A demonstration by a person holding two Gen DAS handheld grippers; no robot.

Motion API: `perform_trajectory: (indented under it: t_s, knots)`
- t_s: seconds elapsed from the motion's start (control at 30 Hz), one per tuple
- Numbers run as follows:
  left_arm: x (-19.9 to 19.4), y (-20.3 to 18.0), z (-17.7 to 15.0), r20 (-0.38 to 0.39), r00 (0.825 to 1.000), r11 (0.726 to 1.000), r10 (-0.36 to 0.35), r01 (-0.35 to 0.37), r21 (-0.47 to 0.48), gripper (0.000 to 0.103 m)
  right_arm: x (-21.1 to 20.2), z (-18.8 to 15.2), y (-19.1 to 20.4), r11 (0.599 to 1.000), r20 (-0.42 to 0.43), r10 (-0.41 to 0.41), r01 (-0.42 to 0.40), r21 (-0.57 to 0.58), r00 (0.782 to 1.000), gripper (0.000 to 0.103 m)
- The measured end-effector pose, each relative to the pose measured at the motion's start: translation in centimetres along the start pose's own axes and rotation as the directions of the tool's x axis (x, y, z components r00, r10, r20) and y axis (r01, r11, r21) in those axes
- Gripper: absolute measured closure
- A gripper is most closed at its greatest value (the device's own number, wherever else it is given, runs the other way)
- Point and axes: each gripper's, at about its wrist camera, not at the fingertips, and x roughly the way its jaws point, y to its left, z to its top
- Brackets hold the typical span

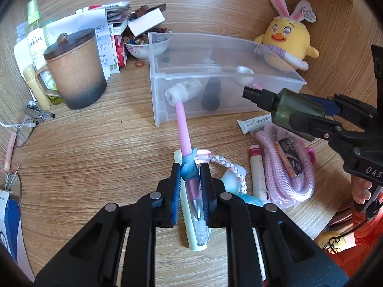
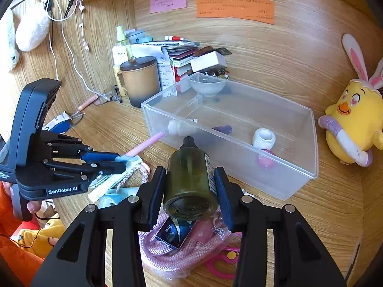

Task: Organize objects
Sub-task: 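Carry both items into the clear box and open both tools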

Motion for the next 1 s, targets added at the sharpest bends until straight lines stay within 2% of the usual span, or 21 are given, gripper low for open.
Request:
perform_trajectory:
  t_s: [0.17,0.53,0.7,1.0]
  knots:
    - [-1.9,-0.2,0.7,0.030,0.999,1.000,-0.020,0.020,0.006,0.088,-0.9,0.1,-0.3,1.000,0.023,-0.005,0.004,0.015,1.000,0.065]
    - [-5.2,-1.5,2.9,0.142,0.990,0.998,-0.010,0.003,0.056,0.088,-2.9,1.3,-1.8,0.997,0.099,-0.035,0.028,0.072,0.994,0.065]
    - [-4.7,-1.6,5.0,0.193,0.981,0.997,0.026,-0.040,0.069,0.088,-3.3,2.1,-3.1,0.992,0.120,-0.073,0.059,0.115,0.990,0.065]
    - [-2.0,-1.1,9.8,0.205,0.979,0.998,0.006,-0.020,0.063,0.088,-2.2,2.8,-6.4,0.972,0.096,-0.154,0.134,0.191,0.983,0.065]
